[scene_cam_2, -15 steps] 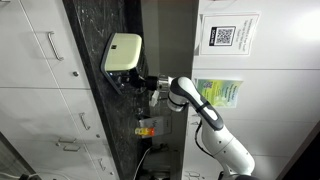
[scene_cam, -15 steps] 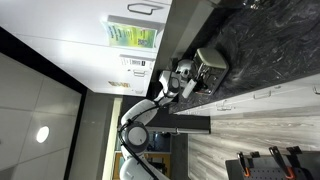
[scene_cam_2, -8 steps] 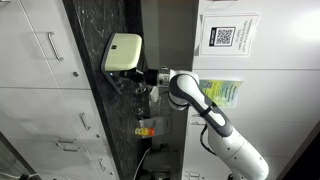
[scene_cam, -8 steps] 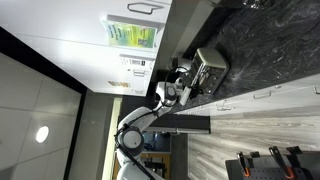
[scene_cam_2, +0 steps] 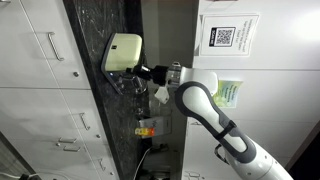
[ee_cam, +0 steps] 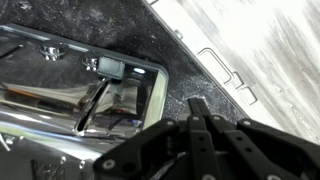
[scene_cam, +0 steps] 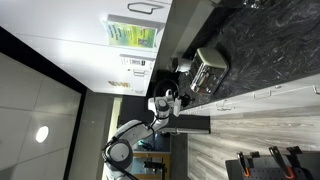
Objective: Turn on the bread toaster
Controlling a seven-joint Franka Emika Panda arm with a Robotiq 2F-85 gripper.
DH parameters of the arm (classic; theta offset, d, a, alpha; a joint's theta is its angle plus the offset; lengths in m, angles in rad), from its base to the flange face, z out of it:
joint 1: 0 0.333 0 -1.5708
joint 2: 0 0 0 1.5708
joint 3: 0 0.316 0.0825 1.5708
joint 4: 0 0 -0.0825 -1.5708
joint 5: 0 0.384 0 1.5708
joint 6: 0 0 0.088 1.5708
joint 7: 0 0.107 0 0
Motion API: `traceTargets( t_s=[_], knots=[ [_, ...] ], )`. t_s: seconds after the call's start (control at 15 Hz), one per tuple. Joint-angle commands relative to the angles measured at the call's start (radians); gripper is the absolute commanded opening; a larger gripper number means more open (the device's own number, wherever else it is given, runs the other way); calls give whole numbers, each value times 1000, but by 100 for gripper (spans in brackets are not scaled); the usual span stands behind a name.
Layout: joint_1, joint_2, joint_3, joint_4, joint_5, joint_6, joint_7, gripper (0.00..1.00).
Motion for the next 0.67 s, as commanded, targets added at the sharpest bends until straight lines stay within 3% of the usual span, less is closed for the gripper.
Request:
traceTargets(
  t_s=[0.0,0.2,0.33,0.4,0.6],
  knots=[
    [30,-115,-26,-108,-87,17,103,0],
    [24,-156,-18,-144,-129,12,146,0],
    [10,-114,-3,-101,-101,-1,109,27],
    [10,-119,-2,-106,-102,-1,110,9],
    [10,-114,-3,-105,-102,-1,109,27]
  ],
)
